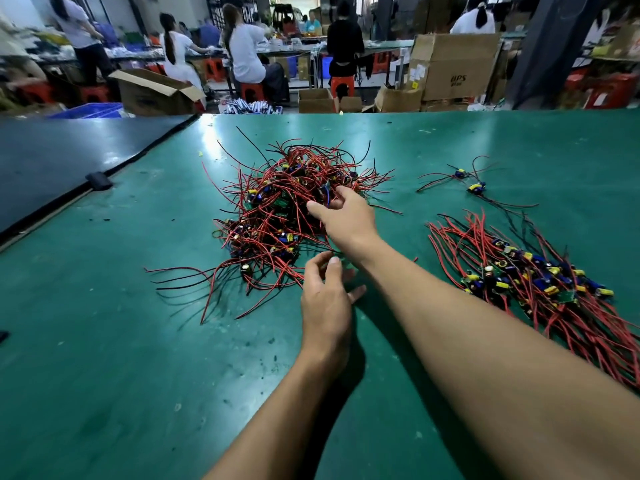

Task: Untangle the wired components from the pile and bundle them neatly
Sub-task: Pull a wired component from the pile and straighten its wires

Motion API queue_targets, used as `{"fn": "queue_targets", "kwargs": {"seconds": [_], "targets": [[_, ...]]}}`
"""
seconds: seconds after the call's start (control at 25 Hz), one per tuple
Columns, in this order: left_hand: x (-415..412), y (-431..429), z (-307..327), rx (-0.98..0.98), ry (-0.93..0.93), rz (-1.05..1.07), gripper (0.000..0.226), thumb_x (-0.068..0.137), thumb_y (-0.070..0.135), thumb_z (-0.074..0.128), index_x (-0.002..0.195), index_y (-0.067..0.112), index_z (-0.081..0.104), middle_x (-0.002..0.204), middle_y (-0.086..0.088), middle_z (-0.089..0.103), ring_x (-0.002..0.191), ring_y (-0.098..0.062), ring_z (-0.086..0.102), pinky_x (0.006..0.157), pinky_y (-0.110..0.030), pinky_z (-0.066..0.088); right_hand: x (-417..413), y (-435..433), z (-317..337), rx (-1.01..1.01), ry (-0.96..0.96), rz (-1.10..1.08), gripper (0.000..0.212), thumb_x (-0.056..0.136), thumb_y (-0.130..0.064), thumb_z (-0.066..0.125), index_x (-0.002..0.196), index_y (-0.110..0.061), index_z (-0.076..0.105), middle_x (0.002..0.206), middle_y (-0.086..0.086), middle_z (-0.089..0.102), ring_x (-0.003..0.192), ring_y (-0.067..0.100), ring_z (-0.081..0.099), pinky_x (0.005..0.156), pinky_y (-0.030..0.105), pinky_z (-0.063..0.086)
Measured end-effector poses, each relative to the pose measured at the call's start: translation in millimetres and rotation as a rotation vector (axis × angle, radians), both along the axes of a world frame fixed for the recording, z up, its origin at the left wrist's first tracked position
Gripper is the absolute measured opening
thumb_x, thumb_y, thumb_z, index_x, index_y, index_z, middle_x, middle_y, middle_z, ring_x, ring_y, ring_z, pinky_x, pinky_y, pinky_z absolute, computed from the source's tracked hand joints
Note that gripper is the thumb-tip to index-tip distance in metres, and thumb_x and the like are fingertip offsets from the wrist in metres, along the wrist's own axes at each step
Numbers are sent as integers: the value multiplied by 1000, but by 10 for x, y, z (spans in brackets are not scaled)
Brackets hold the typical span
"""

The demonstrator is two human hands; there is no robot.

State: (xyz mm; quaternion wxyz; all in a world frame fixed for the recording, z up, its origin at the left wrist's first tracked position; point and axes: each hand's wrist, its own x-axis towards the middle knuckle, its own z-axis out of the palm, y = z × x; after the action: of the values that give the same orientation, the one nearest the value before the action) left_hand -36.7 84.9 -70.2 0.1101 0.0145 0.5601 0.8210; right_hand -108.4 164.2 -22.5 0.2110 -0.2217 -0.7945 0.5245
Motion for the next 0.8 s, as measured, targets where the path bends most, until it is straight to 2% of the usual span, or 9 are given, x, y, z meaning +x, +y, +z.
{"fn": "queue_targets", "kwargs": {"seconds": [0.08, 0.16, 0.2, 0.28, 0.36, 0.52, 0.6, 0.68, 0.8], "targets": [[5, 14, 3, 15, 1, 8, 13, 103, 19, 43, 106, 16, 56, 109, -16, 62, 92, -24, 62, 76, -39, 58, -63, 6, -48, 20, -37, 5, 19, 89, -30, 69, 102, -17, 75, 92, 4, 75, 97, 28, 68, 92, 40, 54], [25, 14, 15, 12, 6, 48, 12, 102, 18, 44, 97, 16, 54, 89, -11, 59, 71, -20, 57, 59, -36, 53, 40, 65, -108, 55, 3, -29, 18, 92, -27, 63, 80, -20, 75, 77, 2, 74, 84, 26, 69, 79, 34, 55], [32, 0, 16, -7, 10, 71, 12, 102, 20, 45, 93, 16, 53, 79, -7, 55, 60, -17, 52, 51, -31, 46, 128, 117, -133, 75, 36, -59, 21, 93, -27, 61, 78, -21, 73, 68, -2, 71, 76, 23, 67, 72, 27, 53], [47, -18, -8, -58, 4, 76, 16, 100, 27, 48, 88, 17, 52, 65, 0, 50, 47, -13, 42, 44, -24, 33, 366, 260, -142, 146, 71, -96, 21, 95, -29, 60, 83, -20, 75, 61, -7, 66, 68, 15, 63, 64, 17, 45], [62, -37, -4, -65, -11, 62, 19, 98, 30, 50, 86, 16, 52, 60, 2, 48, 43, -13, 39, 42, -22, 28, 646, 377, -130, 177, 76, -51, 20, 96, -29, 61, 90, -17, 77, 64, -7, 67, 68, 10, 62, 68, 22, 46], [84, -9, 76, -114, 33, -14, 25, 99, 29, 52, 91, 8, 64, 68, 1, 64, 44, -10, 49, 39, -21, 38, 1323, 395, -174, 148, 37, 144, 15, 95, -25, 65, 95, -17, 77, 73, -11, 72, 65, -5, 60, 69, 17, 45], [102, -5, 106, -82, 42, -80, 27, 99, 29, 53, 89, 8, 68, 65, 5, 66, 46, -7, 53, 42, -19, 44, 1594, 348, -233, 136, -19, 269, 15, 95, -24, 66, 100, -16, 78, 79, -12, 74, 71, -5, 61, 73, 21, 49], [118, -34, 114, -95, 75, -128, 19, 95, 24, 60, 88, 9, 69, 61, 7, 65, 48, -5, 56, 46, -17, 46, 1756, 316, -279, 146, -69, 342, 16, 95, -25, 66, 104, -17, 77, 71, -18, 69, 66, -5, 59, 69, 21, 47], [170, -73, 118, -140, 147, -227, 11, 87, 11, 69, 97, 5, 68, 75, -3, 70, 59, -10, 62, 56, -19, 51, 1854, 310, -281, 73, -85, 383, 17, 96, -32, 65, 102, -22, 78, 69, -13, 67, 62, 1, 55, 63, 23, 42]]}}
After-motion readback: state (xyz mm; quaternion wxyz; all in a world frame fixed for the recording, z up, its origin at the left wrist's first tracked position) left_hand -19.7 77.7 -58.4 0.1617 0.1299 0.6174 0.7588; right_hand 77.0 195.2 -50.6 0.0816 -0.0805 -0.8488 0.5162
